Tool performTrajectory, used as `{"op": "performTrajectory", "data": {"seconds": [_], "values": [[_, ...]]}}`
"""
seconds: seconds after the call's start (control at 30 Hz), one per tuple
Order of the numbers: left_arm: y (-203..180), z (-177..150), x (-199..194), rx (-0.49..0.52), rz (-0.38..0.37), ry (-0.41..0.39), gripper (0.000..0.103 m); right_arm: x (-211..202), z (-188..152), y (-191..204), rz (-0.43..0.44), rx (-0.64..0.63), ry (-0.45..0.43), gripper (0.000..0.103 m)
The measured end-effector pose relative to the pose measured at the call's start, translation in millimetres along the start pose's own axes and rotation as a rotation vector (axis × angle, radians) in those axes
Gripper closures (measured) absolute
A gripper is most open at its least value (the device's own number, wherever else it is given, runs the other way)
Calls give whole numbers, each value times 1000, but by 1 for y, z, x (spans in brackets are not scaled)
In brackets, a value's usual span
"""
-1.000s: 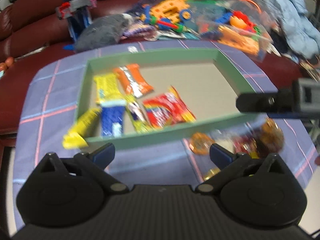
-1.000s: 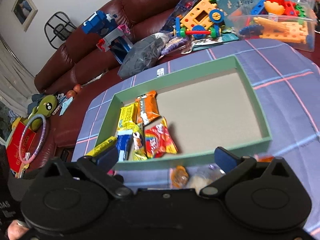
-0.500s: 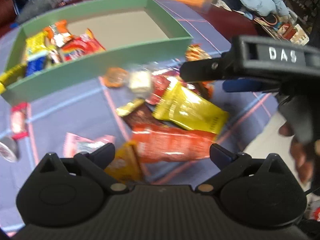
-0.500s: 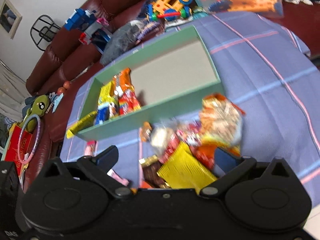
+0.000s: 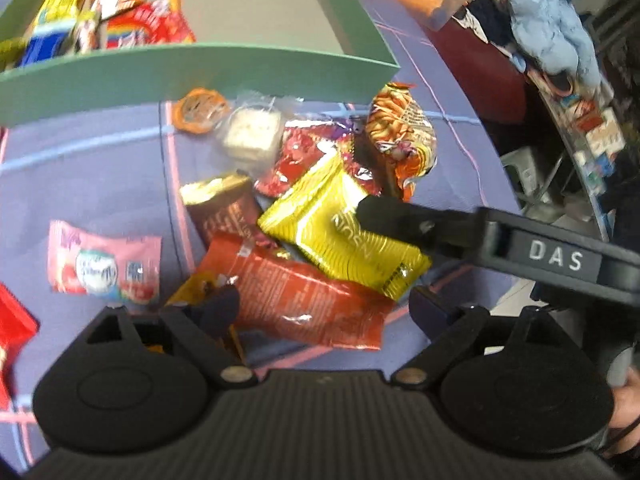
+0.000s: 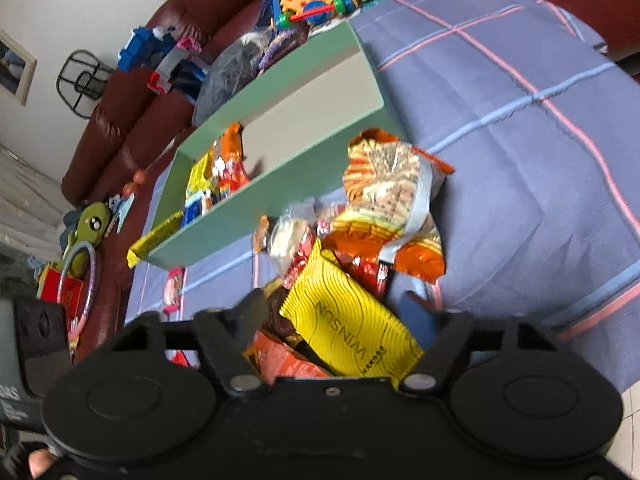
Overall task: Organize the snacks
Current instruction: 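Reach both tools toward the yellow and red chip bags in the pile, then grasp the long orange bag with left gripper while right grasps yellow WINSUN pack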
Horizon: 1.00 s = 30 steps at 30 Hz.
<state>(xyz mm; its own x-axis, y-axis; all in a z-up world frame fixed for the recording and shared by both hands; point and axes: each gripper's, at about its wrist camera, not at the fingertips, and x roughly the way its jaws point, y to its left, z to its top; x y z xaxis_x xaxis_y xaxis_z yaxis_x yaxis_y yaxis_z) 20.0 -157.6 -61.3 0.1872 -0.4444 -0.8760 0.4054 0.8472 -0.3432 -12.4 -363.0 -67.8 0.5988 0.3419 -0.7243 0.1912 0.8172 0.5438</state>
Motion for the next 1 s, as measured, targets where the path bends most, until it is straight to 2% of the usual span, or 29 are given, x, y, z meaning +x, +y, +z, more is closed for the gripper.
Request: {"op": "performTrajectory", "data": {"seconds": [0.03, 0.07, 0.1, 0.13, 0.2, 0.33, 0.47, 0.53, 0.6, 0.67, 0.73, 0.9, 1.0], "values": [[-7, 0, 1, 52, 44, -12, 22, 2, -1, -1, 0, 0, 9, 35], [-12, -2, 3, 116, 93, -22, 23, 3, -1, -1, 4, 3, 15, 35], [-15, -5, 5, 162, 132, -26, 23, 4, -2, -1, 9, 6, 20, 35], [-15, -6, 6, 186, 166, -29, 17, 5, -3, -2, 15, 9, 27, 35], [-8, -6, 6, 188, 182, -32, 13, 7, -5, 0, 13, 7, 36, 35], [19, -5, 0, 167, 232, -36, 10, 11, -9, 6, -1, -10, 53, 35], [47, 2, -9, 117, 298, -67, 10, 19, -13, 18, -36, -57, 70, 35], [57, 8, -11, 108, 354, -80, 13, 25, -17, 27, -76, -109, 77, 35], [71, 11, -15, 65, 355, -76, 15, 29, -22, 40, -116, -182, 67, 36], [80, 13, -23, 30, 337, -87, 16, 32, -27, 50, -150, -247, 58, 61], [82, 12, -32, 20, 309, -110, 15, 31, -31, 55, -148, -277, 61, 76], [64, 5, -41, 238, 286, -129, 14, 28, -24, 56, -130, -234, 61, 78], [57, 0, -36, 334, 260, -77, 12, 27, -17, 48, -144, -188, 64, 70]]}}
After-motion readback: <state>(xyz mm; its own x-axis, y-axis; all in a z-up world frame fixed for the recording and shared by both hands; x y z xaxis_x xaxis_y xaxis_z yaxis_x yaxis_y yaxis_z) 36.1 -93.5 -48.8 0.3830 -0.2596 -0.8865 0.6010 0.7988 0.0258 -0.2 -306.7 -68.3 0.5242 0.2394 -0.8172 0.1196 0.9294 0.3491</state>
